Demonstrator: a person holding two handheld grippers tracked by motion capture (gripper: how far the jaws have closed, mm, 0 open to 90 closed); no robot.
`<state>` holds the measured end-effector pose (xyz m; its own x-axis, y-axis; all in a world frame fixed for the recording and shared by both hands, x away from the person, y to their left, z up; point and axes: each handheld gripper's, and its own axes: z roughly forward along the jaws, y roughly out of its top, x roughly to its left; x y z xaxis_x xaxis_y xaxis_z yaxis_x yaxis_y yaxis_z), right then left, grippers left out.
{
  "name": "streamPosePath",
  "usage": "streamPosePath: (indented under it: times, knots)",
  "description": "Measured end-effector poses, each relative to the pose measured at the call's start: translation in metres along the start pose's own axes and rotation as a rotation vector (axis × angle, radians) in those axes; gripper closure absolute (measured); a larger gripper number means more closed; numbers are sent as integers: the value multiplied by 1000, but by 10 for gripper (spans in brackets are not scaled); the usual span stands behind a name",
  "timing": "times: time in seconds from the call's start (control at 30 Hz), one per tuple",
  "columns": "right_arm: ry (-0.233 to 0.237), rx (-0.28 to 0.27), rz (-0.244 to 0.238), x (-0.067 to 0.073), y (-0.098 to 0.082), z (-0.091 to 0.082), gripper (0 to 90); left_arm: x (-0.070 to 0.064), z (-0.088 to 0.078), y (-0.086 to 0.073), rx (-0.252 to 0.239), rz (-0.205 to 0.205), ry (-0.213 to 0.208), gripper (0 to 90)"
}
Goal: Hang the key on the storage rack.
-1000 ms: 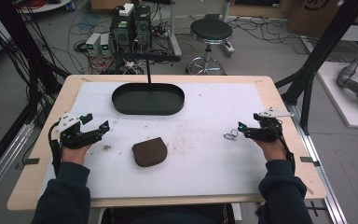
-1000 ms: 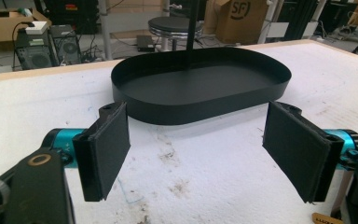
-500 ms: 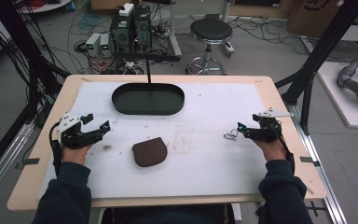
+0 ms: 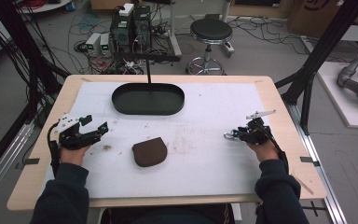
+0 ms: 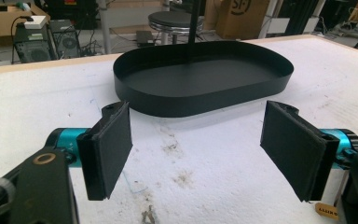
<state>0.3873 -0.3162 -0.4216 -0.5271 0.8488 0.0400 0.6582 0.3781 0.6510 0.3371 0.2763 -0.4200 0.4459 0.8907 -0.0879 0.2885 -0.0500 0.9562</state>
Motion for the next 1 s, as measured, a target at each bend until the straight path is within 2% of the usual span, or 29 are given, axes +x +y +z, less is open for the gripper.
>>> streamPosePath:
  times: [0.1, 0.13, 0.17, 0.2, 0.5, 0.6, 0.77, 0.8, 0.9, 0.93, 1.0]
  knots:
    - [5, 32, 14, -2, -1, 2, 752, 0, 1, 0, 5, 2, 0, 247]
    - [8, 42, 11, -2, -1, 2, 804, -1, 1, -1, 16, 7, -5, 247]
    - [8, 42, 11, -2, -1, 2, 804, -1, 1, -1, 16, 7, -5, 248]
    - [25, 67, -8, -3, -2, 3, 852, -1, 2, -1, 20, 7, -9, 249]
    - [24, 96, -48, 1, -1, 7, 886, -1, 3, -1, 27, 4, -12, 251]
    - [-8, 90, -82, 5, 0, 8, 894, -1, 3, -2, 27, 1, -11, 252]
    - [-25, 85, -105, 7, 1, 8, 898, 0, 3, -2, 31, 1, -11, 252]
    - [-45, 75, -108, 9, 2, 7, 900, 0, 3, -2, 32, 1, -10, 252]
    - [-58, 55, -115, 10, 4, 4, 900, 0, 3, -2, 34, -2, -8, 252]
    - [-64, 22, -114, 11, 6, 1, 900, 0, 3, -2, 35, -5, -8, 253]
    - [-67, -11, -120, 13, 9, -3, 900, 0, 3, -2, 35, -4, -7, 253]
